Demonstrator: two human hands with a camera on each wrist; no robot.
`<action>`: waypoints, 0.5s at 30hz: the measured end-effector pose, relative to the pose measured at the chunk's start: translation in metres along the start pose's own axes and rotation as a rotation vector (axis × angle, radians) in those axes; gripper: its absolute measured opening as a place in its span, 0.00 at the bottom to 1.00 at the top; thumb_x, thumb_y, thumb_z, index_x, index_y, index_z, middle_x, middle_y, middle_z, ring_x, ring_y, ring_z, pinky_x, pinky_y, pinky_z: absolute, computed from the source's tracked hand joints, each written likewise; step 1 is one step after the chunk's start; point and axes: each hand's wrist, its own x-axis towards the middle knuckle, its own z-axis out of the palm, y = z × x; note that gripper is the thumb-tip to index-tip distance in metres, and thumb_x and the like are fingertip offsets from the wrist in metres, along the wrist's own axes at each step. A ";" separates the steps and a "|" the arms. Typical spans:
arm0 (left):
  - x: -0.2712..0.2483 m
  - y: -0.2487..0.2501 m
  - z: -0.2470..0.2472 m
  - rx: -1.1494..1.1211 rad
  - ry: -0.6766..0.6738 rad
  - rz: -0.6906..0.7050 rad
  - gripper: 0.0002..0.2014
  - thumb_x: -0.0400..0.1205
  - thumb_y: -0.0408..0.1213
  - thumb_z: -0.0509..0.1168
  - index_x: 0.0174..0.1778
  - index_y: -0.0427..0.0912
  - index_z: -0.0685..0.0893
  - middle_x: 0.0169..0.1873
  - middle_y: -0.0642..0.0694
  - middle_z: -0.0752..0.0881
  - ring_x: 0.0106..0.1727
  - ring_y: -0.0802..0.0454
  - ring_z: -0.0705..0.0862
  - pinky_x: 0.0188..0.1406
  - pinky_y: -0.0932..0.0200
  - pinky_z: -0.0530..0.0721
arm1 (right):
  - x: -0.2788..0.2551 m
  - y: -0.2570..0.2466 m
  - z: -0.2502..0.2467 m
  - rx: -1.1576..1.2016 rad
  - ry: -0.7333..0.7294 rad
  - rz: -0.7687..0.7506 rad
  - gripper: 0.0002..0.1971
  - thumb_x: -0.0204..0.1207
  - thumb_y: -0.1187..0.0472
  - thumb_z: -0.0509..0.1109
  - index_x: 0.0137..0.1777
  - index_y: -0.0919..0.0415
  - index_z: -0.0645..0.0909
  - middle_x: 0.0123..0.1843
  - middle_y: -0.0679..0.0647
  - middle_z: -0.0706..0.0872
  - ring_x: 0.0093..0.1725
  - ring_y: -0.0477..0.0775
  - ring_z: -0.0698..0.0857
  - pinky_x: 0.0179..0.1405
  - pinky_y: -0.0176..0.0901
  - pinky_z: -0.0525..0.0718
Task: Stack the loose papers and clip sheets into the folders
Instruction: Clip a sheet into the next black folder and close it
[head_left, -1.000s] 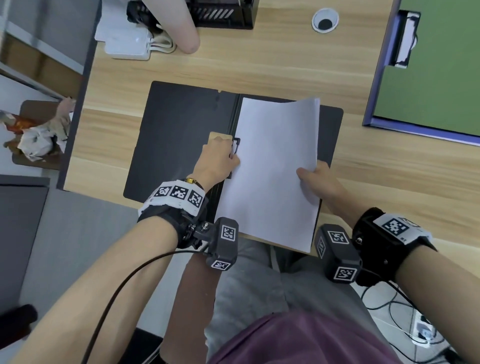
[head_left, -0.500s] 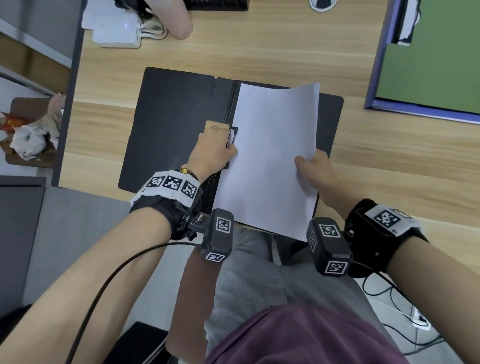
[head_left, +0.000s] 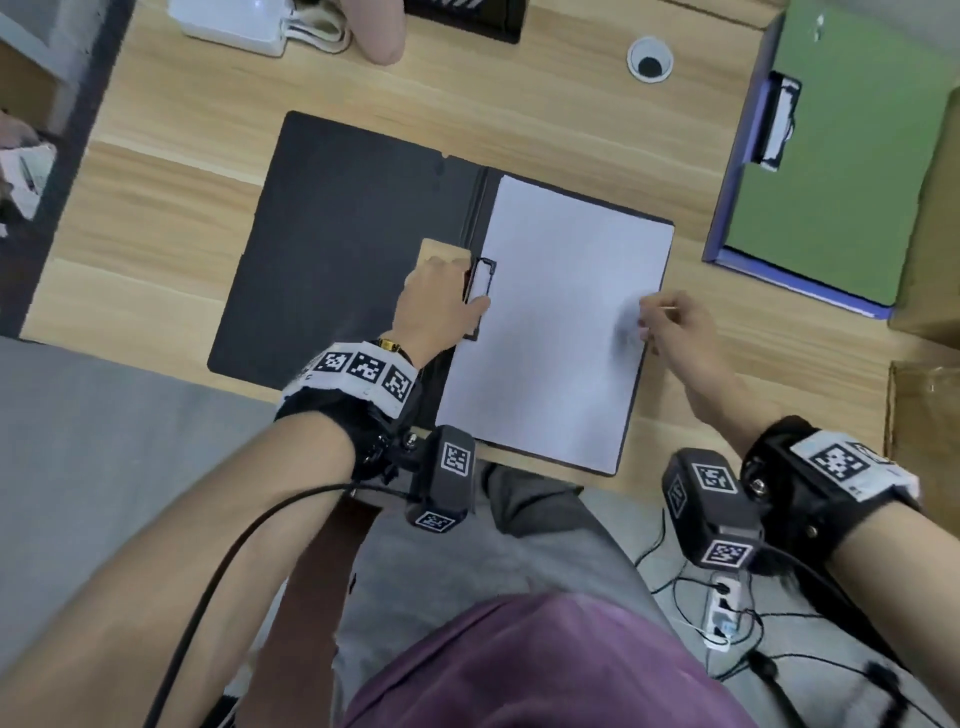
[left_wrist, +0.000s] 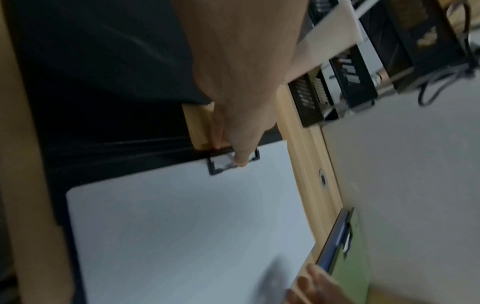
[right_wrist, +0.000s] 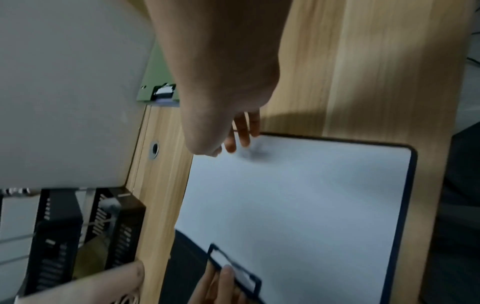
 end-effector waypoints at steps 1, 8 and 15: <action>-0.002 -0.004 -0.007 -0.086 -0.069 0.010 0.09 0.83 0.40 0.62 0.41 0.38 0.76 0.38 0.42 0.81 0.38 0.45 0.80 0.38 0.52 0.80 | -0.002 -0.010 0.009 -0.031 -0.073 0.005 0.04 0.83 0.55 0.64 0.51 0.53 0.78 0.47 0.51 0.83 0.44 0.51 0.82 0.45 0.43 0.79; -0.010 -0.081 -0.072 -0.185 0.075 -0.093 0.19 0.82 0.32 0.61 0.70 0.43 0.81 0.64 0.40 0.82 0.65 0.40 0.79 0.64 0.48 0.80 | -0.010 -0.061 0.086 -0.097 -0.361 0.112 0.15 0.83 0.58 0.65 0.69 0.54 0.75 0.59 0.52 0.81 0.57 0.53 0.81 0.54 0.45 0.78; -0.022 -0.172 -0.095 -0.172 0.133 -0.424 0.30 0.78 0.37 0.65 0.79 0.45 0.70 0.73 0.38 0.69 0.75 0.37 0.67 0.76 0.44 0.68 | -0.014 -0.085 0.131 -0.102 -0.358 0.150 0.22 0.84 0.66 0.56 0.78 0.59 0.67 0.70 0.57 0.78 0.71 0.56 0.77 0.72 0.53 0.75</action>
